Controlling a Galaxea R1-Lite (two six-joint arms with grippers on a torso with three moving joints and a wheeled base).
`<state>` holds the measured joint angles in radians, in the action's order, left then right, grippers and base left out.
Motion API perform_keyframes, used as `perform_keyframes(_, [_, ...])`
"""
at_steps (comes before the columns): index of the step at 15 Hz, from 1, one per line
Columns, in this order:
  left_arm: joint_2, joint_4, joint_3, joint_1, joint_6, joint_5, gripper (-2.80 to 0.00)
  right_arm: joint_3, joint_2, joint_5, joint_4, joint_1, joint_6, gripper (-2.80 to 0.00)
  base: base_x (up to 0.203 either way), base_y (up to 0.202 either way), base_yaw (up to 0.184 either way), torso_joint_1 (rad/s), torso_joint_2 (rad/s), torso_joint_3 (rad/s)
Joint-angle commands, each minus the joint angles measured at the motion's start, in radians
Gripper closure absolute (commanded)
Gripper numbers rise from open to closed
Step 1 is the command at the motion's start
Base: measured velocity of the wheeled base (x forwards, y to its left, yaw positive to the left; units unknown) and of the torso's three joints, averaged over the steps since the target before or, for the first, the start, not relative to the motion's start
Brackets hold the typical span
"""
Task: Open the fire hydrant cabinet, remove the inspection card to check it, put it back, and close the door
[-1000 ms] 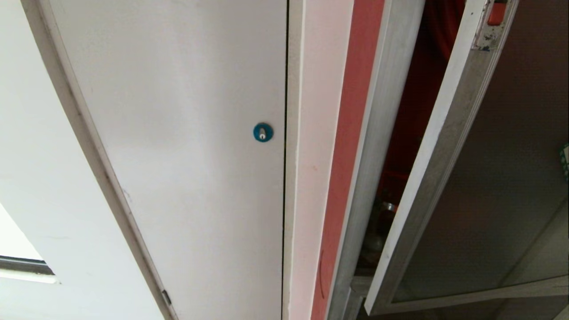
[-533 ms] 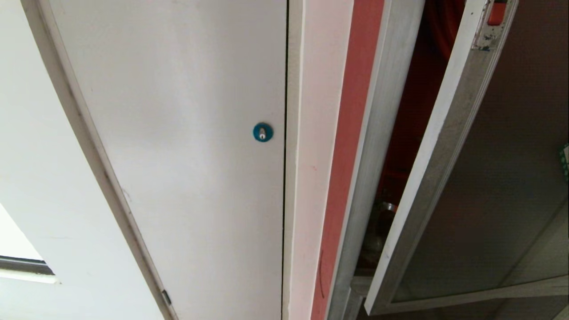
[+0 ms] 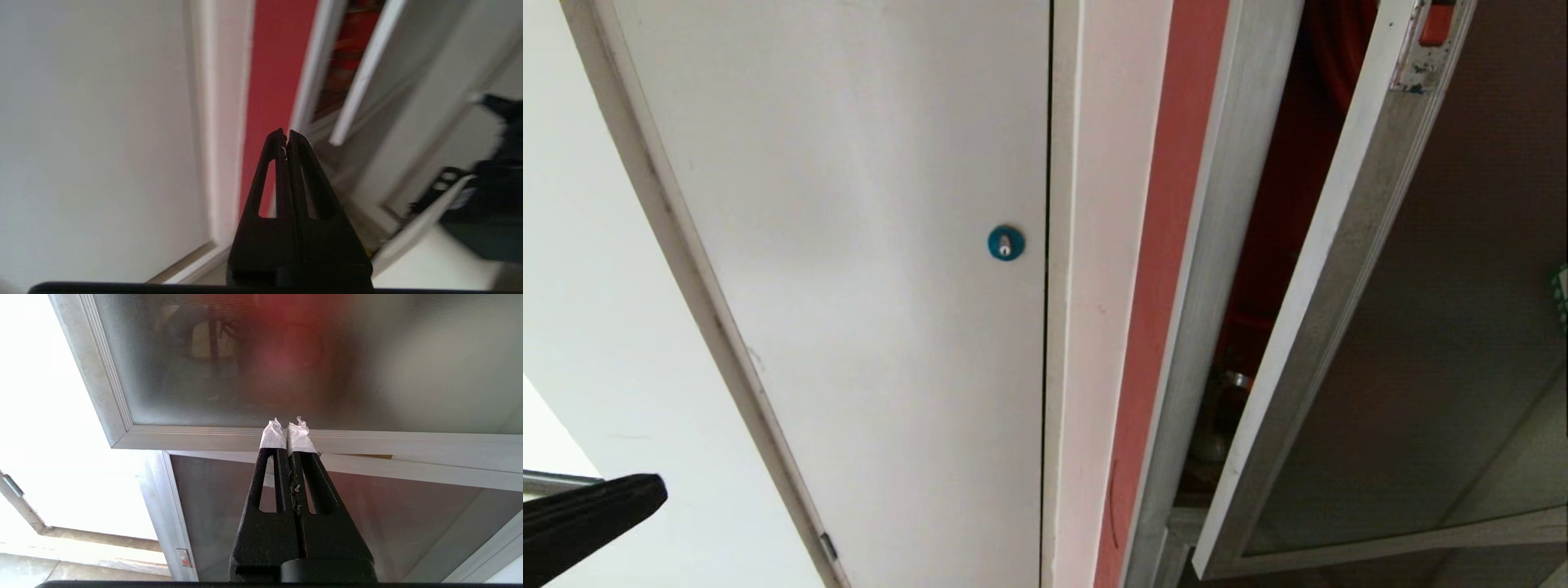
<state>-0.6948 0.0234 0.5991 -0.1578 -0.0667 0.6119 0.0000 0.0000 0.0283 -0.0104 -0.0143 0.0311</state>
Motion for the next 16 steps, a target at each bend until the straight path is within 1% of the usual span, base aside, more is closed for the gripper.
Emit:
perform_keyframes(1, [-0.133,0.0,0.068,-0.066,-0.012,0.005,0.0,0.005,0.002,0.001,0.0,-0.001,0.001,0.0,0.0,0.0,0.0,0.0,0.0,0.0])
perform_keyframes(4, [-0.236,0.001,0.149,-0.202,-0.023,0.006,0.0,0.005,0.002,0.001,0.0,0.0,0.001,0.0,0.0,0.0,0.0,0.0,0.0,0.0])
perform_keyframes(6, [-0.297,0.014,0.189,-0.27,-0.025,0.006,0.0,0.005,0.002,0.001,0.0,-0.001,0.0,0.0,0.0,0.0,0.0,0.0,0.0,0.0])
perform_keyframes(8, [-0.366,0.098,0.2,-0.334,-0.028,0.0,0.0,0.005,0.002,0.001,0.0,0.0,0.001,0.0,0.0,0.0,0.0,0.0,0.0,0.0])
perform_keyframes(10, [-0.431,0.174,0.229,-0.414,-0.08,-0.021,0.0,0.006,0.002,0.001,0.0,0.0,0.001,0.0,0.0,0.0,0.0,0.0,0.0,0.0])
perform_keyframes(11, [-0.465,0.189,0.254,-0.444,-0.098,-0.047,0.0,0.005,0.002,0.001,0.0,0.0,0.001,0.0,0.0,0.0,0.0,0.0,0.0,0.0])
perform_keyframes(13, [-0.534,0.207,0.298,-0.49,-0.105,-0.093,0.0,0.005,0.002,0.001,0.0,0.0,0.001,0.0,0.0,0.0,0.0,0.0,0.0,0.0])
perform_keyframes(16, [-0.634,0.249,0.354,-0.538,-0.105,-0.107,0.0,0.005,0.002,0.001,0.0,-0.001,0.001,0.0,0.0,0.0,0.0,0.0,0.0,0.0])
